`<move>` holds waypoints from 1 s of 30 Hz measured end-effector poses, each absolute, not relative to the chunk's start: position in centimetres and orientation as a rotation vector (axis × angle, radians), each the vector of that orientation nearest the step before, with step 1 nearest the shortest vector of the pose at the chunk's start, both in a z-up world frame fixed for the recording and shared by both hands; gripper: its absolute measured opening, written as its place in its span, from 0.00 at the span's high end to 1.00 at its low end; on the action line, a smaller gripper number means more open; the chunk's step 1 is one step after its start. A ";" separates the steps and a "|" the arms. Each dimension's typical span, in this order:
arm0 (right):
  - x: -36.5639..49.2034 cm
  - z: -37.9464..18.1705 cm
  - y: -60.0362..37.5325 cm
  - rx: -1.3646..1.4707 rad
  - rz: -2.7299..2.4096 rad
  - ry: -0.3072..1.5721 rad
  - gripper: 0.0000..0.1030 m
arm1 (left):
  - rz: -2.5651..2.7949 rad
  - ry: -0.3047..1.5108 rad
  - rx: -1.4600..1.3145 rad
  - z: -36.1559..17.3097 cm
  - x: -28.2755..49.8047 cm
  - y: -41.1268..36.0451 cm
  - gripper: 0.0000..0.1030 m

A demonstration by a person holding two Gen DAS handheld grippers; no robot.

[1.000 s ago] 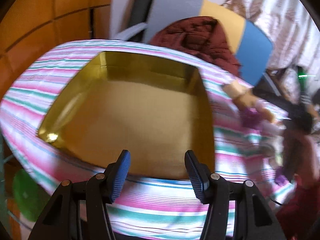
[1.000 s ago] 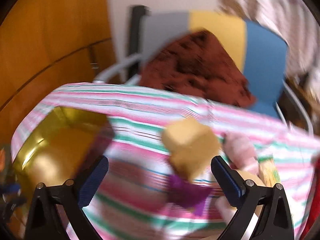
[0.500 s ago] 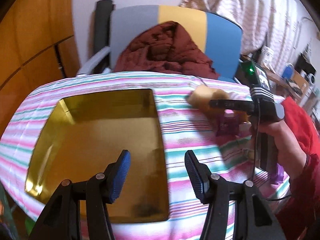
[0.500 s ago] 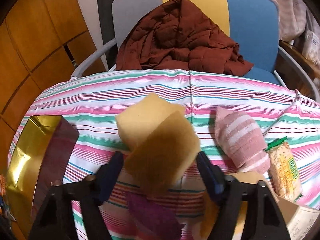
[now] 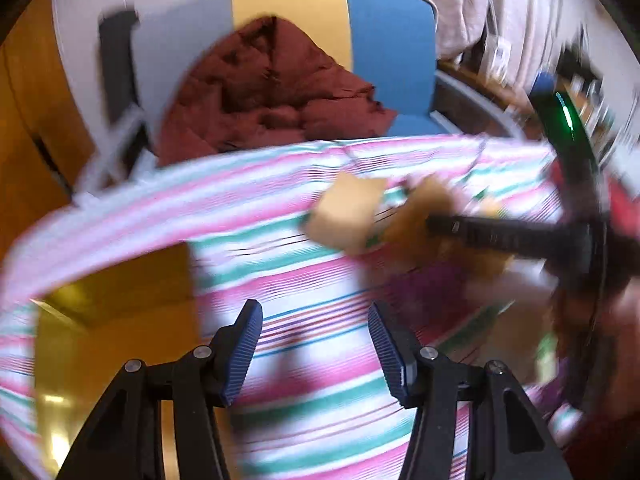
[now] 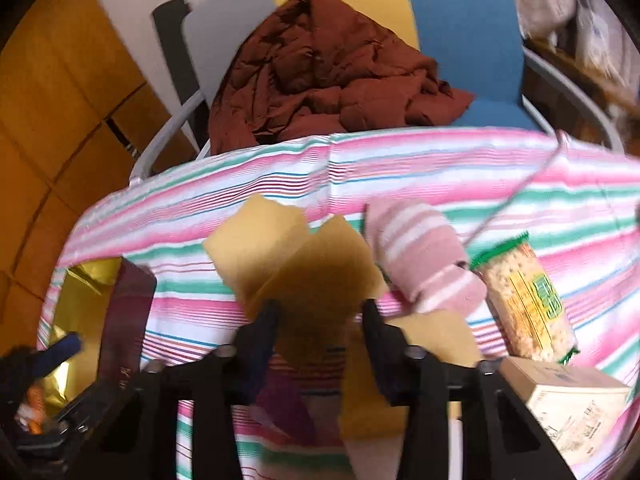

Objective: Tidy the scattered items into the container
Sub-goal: 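Grasp a yellow sponge with the left gripper while the right gripper grasps another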

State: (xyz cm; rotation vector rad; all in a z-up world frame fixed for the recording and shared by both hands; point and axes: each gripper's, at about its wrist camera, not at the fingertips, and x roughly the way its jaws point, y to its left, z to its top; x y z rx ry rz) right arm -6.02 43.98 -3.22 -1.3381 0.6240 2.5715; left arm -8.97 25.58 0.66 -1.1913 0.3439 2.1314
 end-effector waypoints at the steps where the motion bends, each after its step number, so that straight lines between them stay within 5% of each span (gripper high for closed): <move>1: -5.9 -3.3 44.5 -1.337 2.562 0.644 0.66 | 2.102 0.298 -1.217 0.4 -9.7 26.1 0.46; 6: -5.8 -3.9 45.8 -1.333 2.559 0.756 0.66 | 2.120 0.403 -1.183 -0.7 -11.5 29.4 0.44; 11: -6.0 -4.0 46.0 -1.323 2.560 0.792 0.57 | 2.111 0.564 -1.145 -2.1 -13.3 32.4 0.23; 16: -6.1 -4.1 46.3 -1.331 2.550 0.806 0.57 | 2.057 0.571 -1.127 -3.2 -14.3 34.0 0.23; 19: -6.1 -4.2 46.7 -1.320 2.540 0.839 0.57 | 2.034 0.664 -1.106 -4.3 -14.3 35.0 0.29; 21: -6.2 -4.3 46.9 -1.297 2.541 0.873 0.54 | 2.011 0.720 -1.130 -5.4 -14.7 35.5 0.47; 23: -6.3 -4.2 47.0 -1.271 2.556 0.913 0.46 | 2.002 0.681 -1.143 -6.0 -15.1 35.5 0.47; 26: -6.9 -3.7 46.7 -1.243 2.595 0.940 0.18 | 2.040 0.644 -1.129 -6.1 -14.5 35.1 0.50; 30: -7.7 -3.4 45.4 -1.234 2.637 0.897 0.16 | 2.052 0.543 -1.136 -5.9 -14.2 34.5 0.54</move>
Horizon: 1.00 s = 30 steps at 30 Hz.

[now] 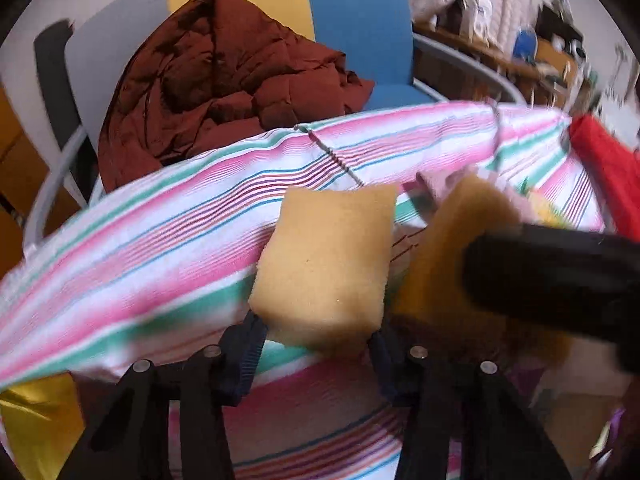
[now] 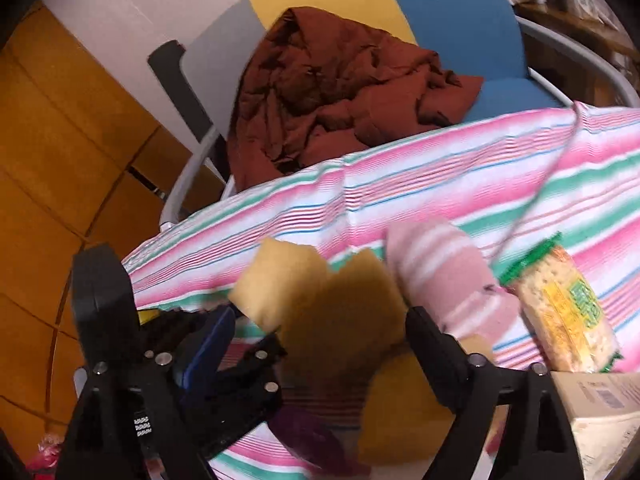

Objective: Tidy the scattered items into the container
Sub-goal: 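Grasp a yellow sponge with the left gripper while the right gripper grasps another, then carry both yellow sponges over the gold tray and open both grippers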

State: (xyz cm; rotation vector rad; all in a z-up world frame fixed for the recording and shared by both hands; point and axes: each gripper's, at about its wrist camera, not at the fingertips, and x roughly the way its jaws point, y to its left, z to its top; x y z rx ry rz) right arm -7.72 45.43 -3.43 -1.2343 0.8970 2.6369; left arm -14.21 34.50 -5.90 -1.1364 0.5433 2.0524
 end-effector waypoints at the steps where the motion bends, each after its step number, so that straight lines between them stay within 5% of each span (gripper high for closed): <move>1: -7.9 -3.7 45.4 -1.253 2.611 0.887 0.16 | 2.049 0.521 -1.141 -5.9 -13.9 34.3 0.54; 18: -8.0 -5.0 46.6 -1.290 2.565 0.786 0.45 | 2.167 0.440 -1.118 -5.3 -9.0 29.9 0.56; 30: -6.5 -2.8 45.7 -1.149 2.708 0.984 0.47 | 2.289 0.258 -1.011 -0.8 -7.1 23.7 0.56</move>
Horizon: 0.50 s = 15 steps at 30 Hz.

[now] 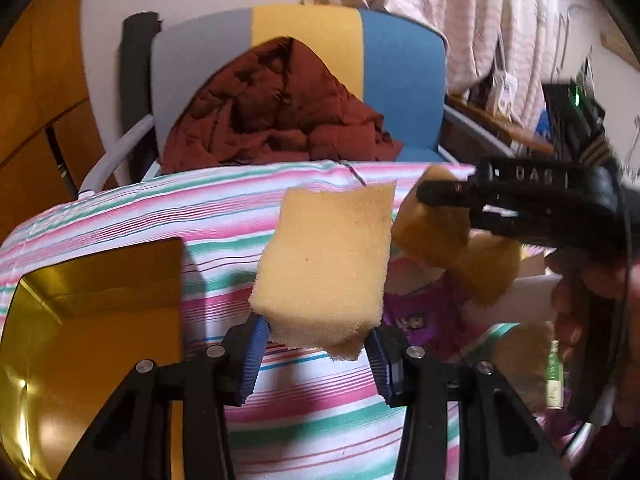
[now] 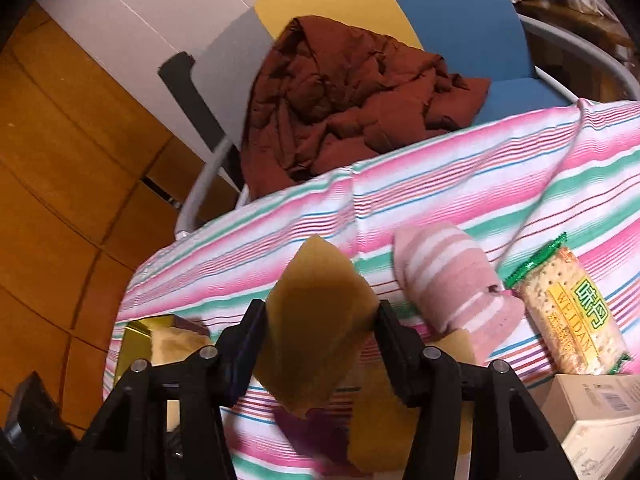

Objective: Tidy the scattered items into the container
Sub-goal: 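Carry both yellow sponges over the gold tray and open both grippers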

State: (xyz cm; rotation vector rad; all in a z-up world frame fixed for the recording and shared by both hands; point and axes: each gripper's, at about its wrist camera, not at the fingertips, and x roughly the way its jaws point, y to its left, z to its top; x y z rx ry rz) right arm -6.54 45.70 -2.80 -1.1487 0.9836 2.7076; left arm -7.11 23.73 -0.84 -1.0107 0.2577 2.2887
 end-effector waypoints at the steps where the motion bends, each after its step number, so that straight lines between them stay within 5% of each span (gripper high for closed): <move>1: -6.5 -2.7 45.6 -1.142 2.721 1.002 0.47 | 2.293 0.240 -1.006 -0.5 -7.0 23.3 0.56; 15: -5.4 0.8 39.9 -1.084 3.006 0.952 0.46 | 2.407 0.045 -1.035 1.5 -8.0 12.6 0.56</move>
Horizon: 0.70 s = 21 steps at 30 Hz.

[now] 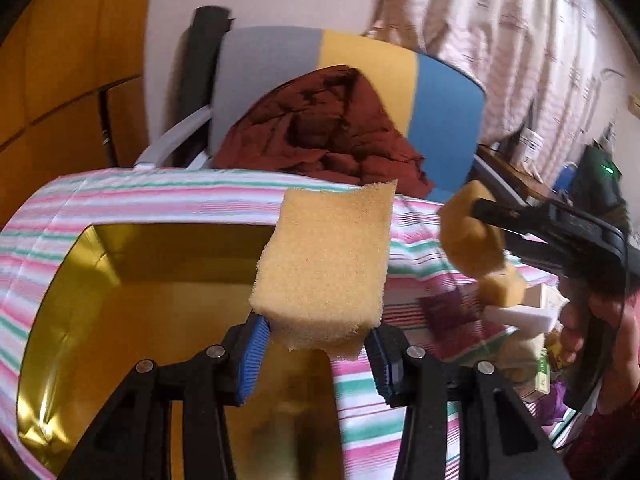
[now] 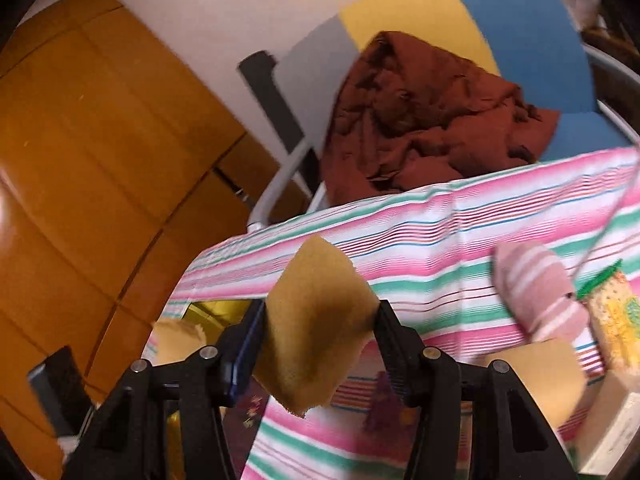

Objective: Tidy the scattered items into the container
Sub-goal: 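Carry both yellow sponges over the gold tray and open both grippers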

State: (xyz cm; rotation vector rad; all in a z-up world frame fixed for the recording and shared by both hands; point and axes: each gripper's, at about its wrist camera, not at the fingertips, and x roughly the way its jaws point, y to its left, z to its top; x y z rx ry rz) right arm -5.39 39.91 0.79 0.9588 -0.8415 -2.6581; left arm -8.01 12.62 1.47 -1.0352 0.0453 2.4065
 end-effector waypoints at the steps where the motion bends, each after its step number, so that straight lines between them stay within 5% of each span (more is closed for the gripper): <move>1: -5.4 0.8 39.5 0.961 -2.650 -0.823 0.46 | 2.411 0.035 -1.044 1.3 -8.1 12.0 0.56; 17: -6.2 3.1 26.2 0.969 -2.502 -0.426 0.46 | 2.493 0.014 -1.246 -1.4 -13.2 1.9 0.55; 21: -9.6 2.2 23.0 1.096 -2.415 -0.455 0.46 | 2.491 0.057 -1.319 -2.3 -15.7 0.9 0.55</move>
